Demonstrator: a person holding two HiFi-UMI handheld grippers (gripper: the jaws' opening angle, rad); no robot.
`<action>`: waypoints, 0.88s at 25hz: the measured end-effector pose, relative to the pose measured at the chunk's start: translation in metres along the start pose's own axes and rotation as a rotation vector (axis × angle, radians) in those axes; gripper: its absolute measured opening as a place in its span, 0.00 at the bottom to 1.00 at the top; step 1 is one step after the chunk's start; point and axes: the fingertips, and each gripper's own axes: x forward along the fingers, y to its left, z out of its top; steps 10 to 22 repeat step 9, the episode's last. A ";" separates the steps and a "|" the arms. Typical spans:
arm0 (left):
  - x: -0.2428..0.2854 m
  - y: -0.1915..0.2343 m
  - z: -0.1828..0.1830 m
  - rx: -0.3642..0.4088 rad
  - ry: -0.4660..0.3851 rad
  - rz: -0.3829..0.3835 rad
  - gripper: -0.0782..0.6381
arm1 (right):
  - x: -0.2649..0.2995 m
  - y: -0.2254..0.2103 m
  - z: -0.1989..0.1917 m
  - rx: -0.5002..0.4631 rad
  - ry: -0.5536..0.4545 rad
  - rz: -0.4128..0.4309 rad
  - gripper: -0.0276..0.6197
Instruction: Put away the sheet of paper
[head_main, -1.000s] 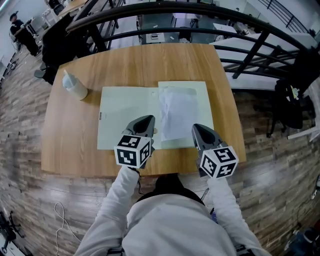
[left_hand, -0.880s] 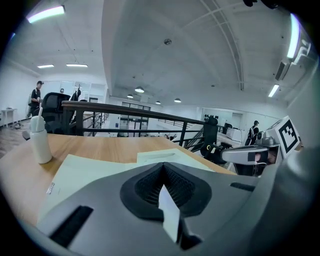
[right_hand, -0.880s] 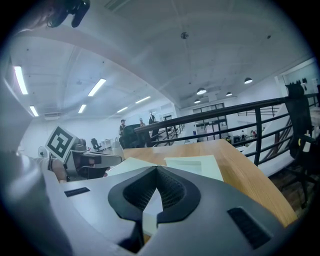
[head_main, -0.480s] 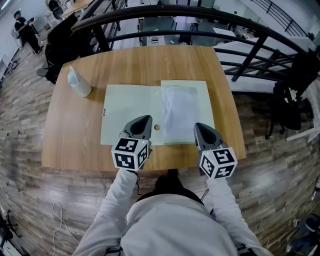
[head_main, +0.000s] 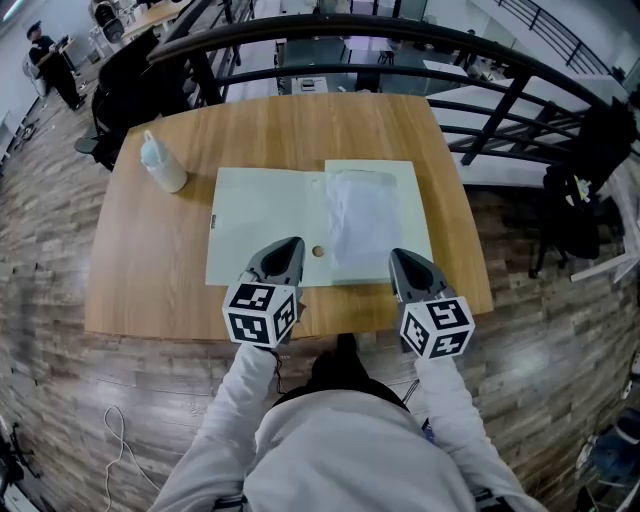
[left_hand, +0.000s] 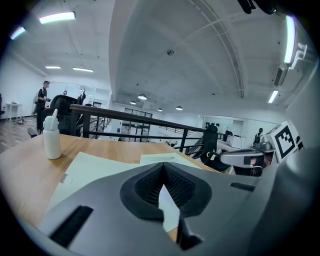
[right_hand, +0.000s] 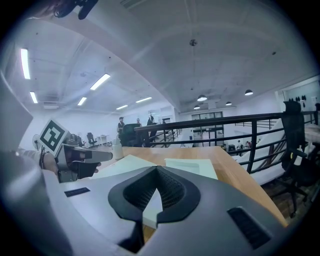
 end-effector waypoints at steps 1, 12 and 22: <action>-0.002 0.000 0.000 0.001 -0.001 -0.002 0.13 | -0.001 0.001 0.000 -0.001 -0.003 -0.002 0.08; -0.015 0.002 -0.003 0.017 0.000 -0.015 0.13 | -0.011 0.014 -0.006 0.001 -0.011 -0.011 0.08; -0.015 0.002 -0.003 0.017 0.000 -0.015 0.13 | -0.011 0.014 -0.006 0.001 -0.011 -0.011 0.08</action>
